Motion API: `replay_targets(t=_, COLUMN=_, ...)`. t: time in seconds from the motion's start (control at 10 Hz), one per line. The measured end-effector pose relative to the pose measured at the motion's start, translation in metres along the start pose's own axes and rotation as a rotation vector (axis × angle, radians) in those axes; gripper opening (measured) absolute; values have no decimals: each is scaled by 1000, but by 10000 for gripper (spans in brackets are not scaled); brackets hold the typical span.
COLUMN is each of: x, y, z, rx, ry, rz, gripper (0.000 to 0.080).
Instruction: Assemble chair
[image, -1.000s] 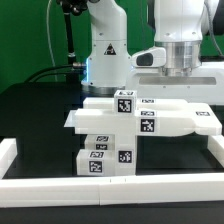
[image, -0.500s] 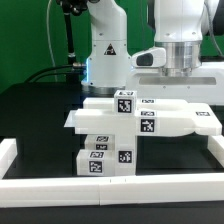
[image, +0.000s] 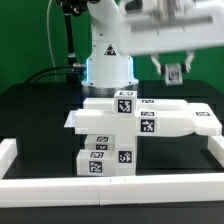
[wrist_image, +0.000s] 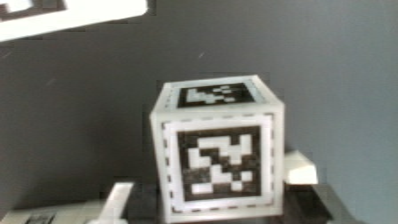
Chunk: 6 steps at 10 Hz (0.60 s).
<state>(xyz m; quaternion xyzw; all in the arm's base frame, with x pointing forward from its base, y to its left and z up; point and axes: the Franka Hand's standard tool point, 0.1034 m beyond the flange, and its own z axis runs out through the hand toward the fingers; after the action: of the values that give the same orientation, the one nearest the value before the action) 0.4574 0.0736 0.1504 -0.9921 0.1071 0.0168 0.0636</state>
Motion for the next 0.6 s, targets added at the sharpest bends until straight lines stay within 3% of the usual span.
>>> replay_targets(t=0.1, x=9, y=11, z=-4, rx=5, ry=12, rz=-18, gripper=284)
replay_targets(t=0.4, x=9, y=13, z=0, rx=-4, ry=6, rz=-22, gripper=284)
replay_targets(t=0.5, x=26, y=28, z=-2, rx=-27, ry=15, rz=-98, gripper=284)
replay_targets(t=0.6, x=54, y=38, z=-17, rx=-31, ry=48, rz=-146, gripper=284)
